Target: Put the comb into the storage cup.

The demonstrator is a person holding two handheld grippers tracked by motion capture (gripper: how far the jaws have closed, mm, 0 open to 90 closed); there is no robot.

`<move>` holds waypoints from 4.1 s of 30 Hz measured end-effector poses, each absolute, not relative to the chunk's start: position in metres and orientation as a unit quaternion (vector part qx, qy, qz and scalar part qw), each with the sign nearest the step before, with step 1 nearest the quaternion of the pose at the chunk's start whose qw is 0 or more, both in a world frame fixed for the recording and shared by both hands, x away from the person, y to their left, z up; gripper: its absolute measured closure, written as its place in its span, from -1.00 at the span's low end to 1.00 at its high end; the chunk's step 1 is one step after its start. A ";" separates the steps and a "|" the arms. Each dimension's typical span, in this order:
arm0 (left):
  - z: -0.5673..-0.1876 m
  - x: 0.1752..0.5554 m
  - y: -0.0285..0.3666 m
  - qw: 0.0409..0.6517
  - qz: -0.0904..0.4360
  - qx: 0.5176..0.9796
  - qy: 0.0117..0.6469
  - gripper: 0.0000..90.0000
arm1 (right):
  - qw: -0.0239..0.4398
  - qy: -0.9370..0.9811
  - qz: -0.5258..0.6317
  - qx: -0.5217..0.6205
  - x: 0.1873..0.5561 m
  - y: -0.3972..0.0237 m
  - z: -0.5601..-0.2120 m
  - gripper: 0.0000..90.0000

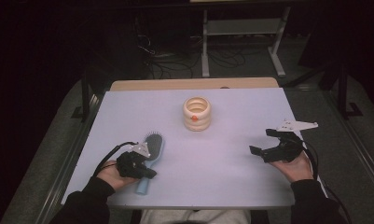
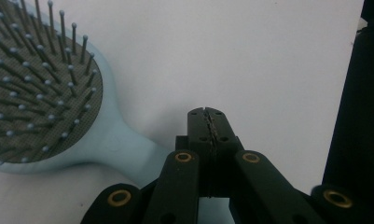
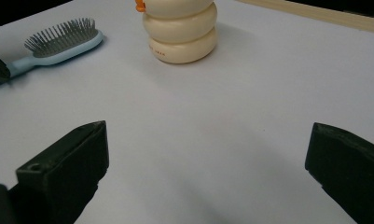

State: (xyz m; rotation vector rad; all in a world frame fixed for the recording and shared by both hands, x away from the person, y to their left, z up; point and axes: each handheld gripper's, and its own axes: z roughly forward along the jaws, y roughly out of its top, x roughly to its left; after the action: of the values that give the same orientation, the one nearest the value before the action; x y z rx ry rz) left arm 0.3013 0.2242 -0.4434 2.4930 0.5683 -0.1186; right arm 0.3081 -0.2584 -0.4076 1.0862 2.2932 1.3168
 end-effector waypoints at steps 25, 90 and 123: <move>-0.442 0.307 0.251 0.284 -0.036 0.927 0.242 1.00 | 0.143 0.794 0.456 0.375 0.308 -0.257 -0.408 -1.00; -0.442 0.344 0.304 0.308 0.014 0.903 0.300 1.00 | 0.146 0.795 0.457 0.371 0.307 -0.257 -0.407 -1.00; -0.388 0.360 0.285 0.328 -0.010 0.923 0.203 -0.39 | 0.141 0.797 0.456 0.371 0.308 -0.256 -0.408 -1.00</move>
State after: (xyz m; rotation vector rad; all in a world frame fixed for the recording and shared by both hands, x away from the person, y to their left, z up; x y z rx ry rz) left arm 0.3604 0.2855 -0.3883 2.4154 0.5310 -0.0274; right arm 0.3076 -0.2562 -0.4078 1.0701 2.3019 1.3158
